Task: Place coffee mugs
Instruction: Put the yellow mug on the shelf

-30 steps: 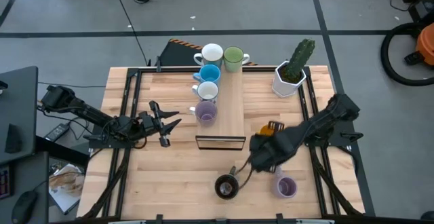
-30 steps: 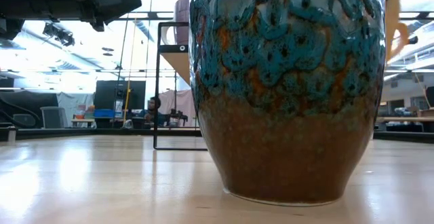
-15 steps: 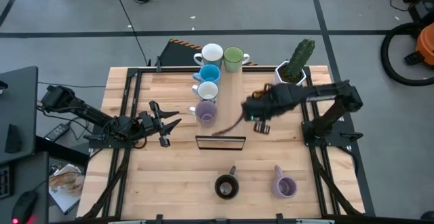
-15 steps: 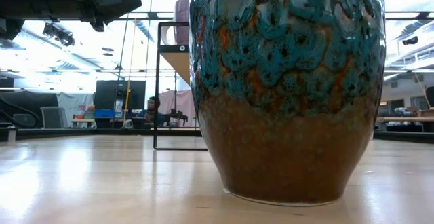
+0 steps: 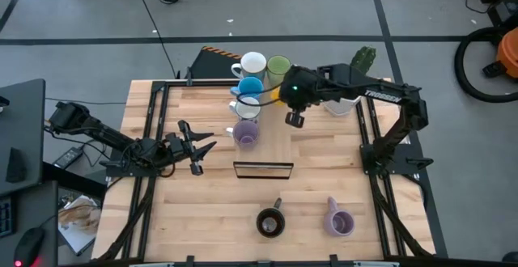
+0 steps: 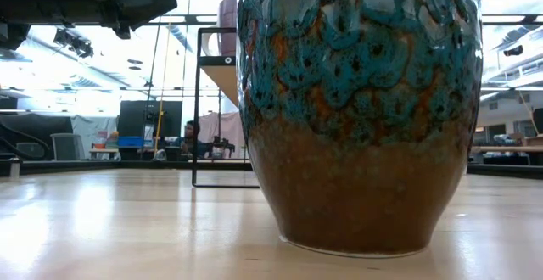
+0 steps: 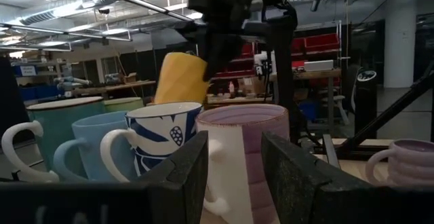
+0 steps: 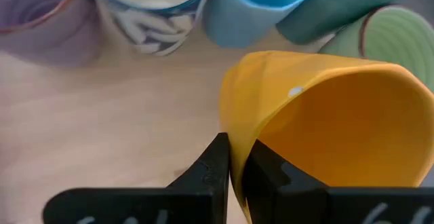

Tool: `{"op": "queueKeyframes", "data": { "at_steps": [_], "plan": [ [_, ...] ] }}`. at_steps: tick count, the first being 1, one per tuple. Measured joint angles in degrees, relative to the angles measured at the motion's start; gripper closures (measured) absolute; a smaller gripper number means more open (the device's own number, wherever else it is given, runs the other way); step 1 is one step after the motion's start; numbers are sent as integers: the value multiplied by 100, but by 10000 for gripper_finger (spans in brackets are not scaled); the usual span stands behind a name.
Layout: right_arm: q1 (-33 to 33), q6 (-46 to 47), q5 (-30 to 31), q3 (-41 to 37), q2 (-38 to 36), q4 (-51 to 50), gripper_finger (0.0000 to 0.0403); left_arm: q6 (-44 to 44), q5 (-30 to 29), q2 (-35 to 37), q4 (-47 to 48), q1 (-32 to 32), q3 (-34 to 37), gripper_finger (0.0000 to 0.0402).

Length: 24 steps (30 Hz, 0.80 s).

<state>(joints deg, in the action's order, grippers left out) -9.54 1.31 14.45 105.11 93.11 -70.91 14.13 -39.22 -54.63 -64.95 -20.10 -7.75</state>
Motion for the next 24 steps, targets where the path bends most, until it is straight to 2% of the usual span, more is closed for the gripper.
{"op": "queueKeyframes", "data": {
  "at_steps": [7, 16, 24],
  "plan": [
    [-350, -176, -252, -3, 283, 60, 367, 7, 2, -1, -60, 0, 0, 260],
    [-610, -394, -242, -10, 711, 143, 367, 15, 4, -2, -66, 1, -2, 260],
    [-787, -585, -262, -10, 810, 315, 366, 68, 4, -2, -63, 1, -2, 260]
  ]
}}
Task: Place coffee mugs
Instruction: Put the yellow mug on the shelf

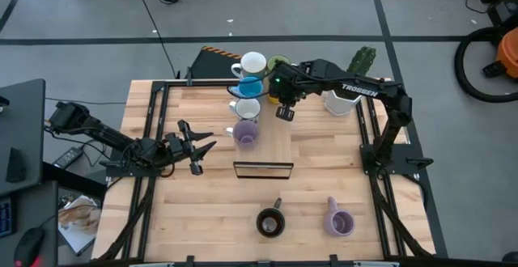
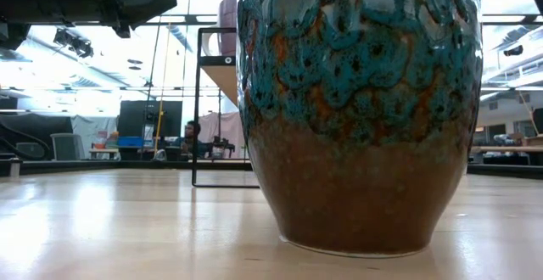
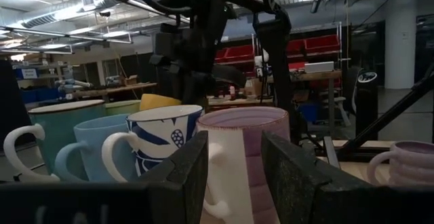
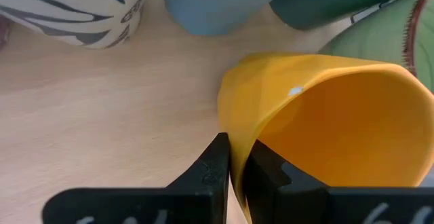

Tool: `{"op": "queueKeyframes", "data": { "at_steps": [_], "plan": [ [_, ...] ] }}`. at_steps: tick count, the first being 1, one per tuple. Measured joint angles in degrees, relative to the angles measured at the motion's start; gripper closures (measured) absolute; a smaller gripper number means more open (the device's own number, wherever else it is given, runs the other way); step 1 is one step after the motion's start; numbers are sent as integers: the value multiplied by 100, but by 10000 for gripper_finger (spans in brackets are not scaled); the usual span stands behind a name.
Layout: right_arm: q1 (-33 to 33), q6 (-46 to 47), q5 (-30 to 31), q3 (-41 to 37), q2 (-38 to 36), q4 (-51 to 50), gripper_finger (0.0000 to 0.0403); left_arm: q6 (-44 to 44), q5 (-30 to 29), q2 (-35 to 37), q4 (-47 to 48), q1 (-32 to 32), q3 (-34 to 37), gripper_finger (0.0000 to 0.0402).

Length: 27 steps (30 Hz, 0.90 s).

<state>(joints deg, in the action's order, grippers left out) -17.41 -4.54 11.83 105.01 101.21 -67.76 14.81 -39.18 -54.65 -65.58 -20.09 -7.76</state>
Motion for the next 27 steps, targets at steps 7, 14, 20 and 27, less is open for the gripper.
{"op": "queueKeyframes", "data": {
  "at_steps": [7, 14, 20, 27],
  "plan": [
    [-32, -23, -113, 0, -2, 41, 366, -2, 0, 0, 4, 0, 0, 260],
    [51, -61, -119, 2, -7, 162, 340, -2, 0, 0, 7, -1, -1, 260],
    [112, -65, -97, 2, -7, 280, 311, -4, 0, 0, 30, 0, -1, 260],
    [138, 2, -84, 4, -11, 266, 284, -7, 0, 0, 37, -1, -1, 260]
  ]
}}
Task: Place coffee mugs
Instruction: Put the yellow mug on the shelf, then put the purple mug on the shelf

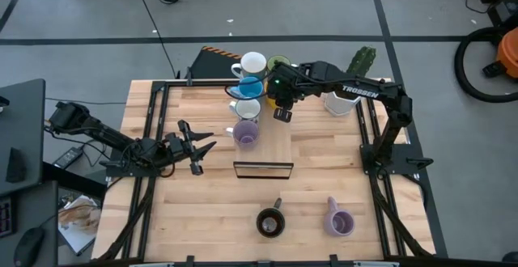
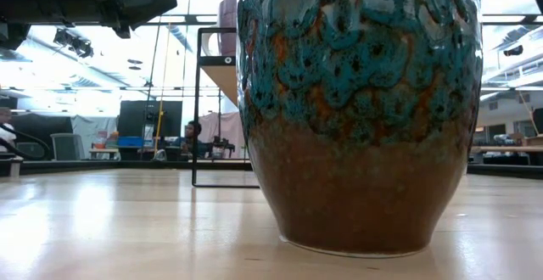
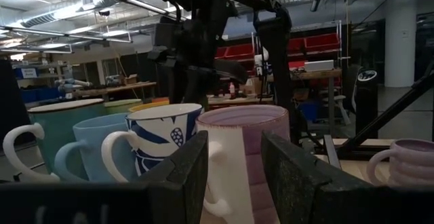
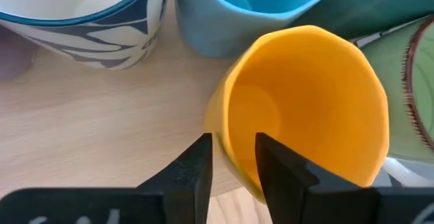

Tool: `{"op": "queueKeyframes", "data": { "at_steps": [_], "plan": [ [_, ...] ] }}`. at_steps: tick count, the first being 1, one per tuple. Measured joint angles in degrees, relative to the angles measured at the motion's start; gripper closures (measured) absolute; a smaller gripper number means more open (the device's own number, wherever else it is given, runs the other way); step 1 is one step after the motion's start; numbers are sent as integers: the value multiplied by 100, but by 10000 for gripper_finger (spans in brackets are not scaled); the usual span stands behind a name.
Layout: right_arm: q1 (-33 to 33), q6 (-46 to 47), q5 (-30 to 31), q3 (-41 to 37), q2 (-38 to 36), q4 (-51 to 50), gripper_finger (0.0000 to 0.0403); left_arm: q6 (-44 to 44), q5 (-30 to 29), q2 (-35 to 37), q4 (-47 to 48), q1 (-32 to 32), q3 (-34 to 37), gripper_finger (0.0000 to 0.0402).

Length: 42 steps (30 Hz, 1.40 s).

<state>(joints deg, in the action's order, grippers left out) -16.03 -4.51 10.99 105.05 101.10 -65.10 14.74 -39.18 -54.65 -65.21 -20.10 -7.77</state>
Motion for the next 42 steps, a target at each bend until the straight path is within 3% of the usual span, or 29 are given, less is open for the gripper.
{"op": "queueKeyframes", "data": {
  "at_steps": [12, 19, 24, 27, 33, 42],
  "plan": [
    [259, 74, 383, 0, -2, -15, 254, -2, 0, 0, 4, 2, 0, 260],
    [635, -16, 1033, 0, -180, -14, 247, -1, 0, 0, 41, 1, 0, 260],
    [866, 55, 1060, 1, -416, -32, 238, -2, -4, 0, 42, 2, 0, 260],
    [1073, 261, 891, 1, -547, -32, 230, -2, -9, 0, 42, 0, 0, 260],
    [1795, 977, -180, -24, -575, 6, 224, -4, -17, 0, 39, 2, 0, 260],
    [3223, 2334, -182, -383, -553, -572, 226, -37, -20, 0, 39, 0, 0, 260]
  ]
}}
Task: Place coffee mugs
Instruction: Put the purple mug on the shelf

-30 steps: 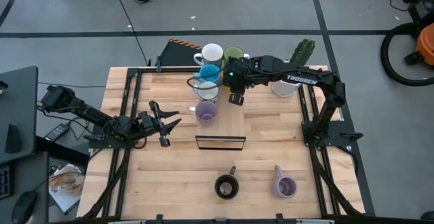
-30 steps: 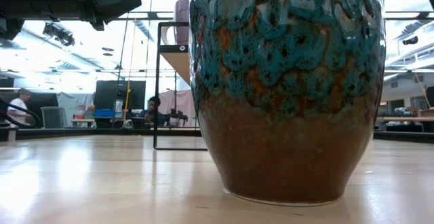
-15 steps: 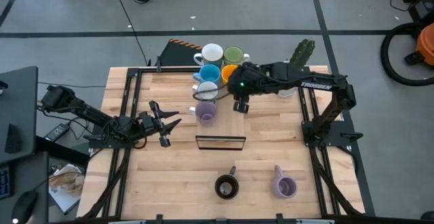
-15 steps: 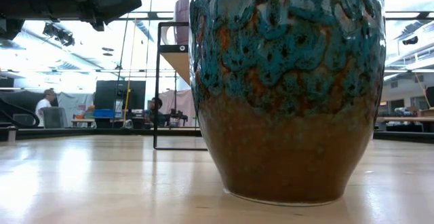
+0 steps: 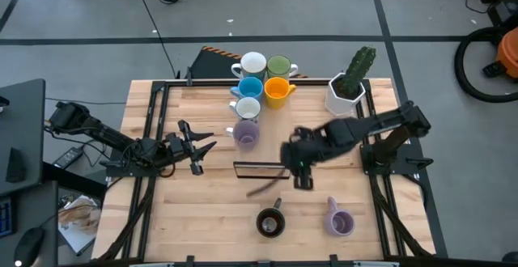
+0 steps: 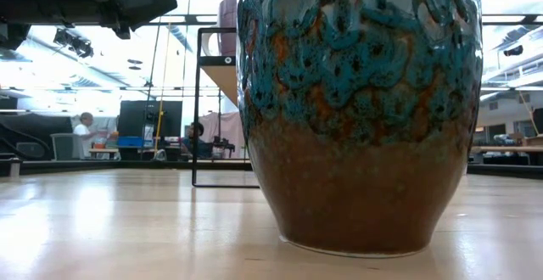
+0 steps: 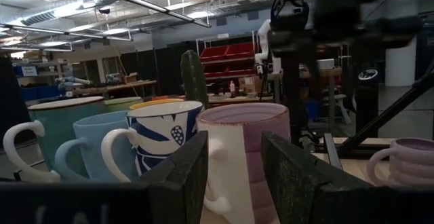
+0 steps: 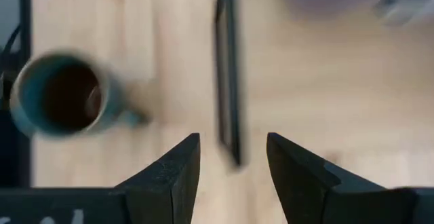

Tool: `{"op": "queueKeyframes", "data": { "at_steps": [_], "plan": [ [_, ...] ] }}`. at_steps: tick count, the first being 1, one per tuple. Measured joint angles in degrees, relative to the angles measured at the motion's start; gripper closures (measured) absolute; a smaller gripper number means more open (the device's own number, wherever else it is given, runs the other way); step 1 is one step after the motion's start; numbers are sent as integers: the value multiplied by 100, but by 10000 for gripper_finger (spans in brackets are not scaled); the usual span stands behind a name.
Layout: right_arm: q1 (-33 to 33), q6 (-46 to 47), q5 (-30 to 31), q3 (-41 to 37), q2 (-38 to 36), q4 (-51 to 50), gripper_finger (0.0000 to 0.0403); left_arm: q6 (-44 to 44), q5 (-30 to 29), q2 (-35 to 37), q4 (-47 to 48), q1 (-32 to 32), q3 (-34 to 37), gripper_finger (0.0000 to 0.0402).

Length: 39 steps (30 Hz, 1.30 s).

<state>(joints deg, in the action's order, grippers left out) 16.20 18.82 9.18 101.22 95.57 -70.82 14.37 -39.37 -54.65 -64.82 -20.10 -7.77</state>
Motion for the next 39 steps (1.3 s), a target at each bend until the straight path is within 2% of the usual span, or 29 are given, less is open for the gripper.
{"op": "queueKeyframes", "data": {
  "at_steps": [7, 13, 16, 22, 29, 36, 39],
  "plan": [
    [818, 1428, -279, -436, 0, -624, 227, -24, 2, 0, -2, 0, 0, 260],
    [1210, 2356, -868, -1462, 0, -490, 227, -26, 2, 0, -2, 0, 0, 260],
    [1285, 2499, -1376, -2069, 4, -163, 227, -26, 2, 0, -4, 2, 0, 260],
    [1342, 2523, -1746, -2938, 7, 472, 227, -26, 3, 0, -4, 1, 0, 260],
    [1556, 2820, -1838, -3358, 7, 487, 227, -26, 3, 0, -2, 2, 0, 260],
    [1697, 3685, -2039, -3566, 4, 142, 227, -26, 5, 1, 0, 0, 0, 260],
    [1746, 4033, -2336, -3660, 4, 10, 227, -26, 17, 2, -2, 0, 0, 260]
  ]
}}
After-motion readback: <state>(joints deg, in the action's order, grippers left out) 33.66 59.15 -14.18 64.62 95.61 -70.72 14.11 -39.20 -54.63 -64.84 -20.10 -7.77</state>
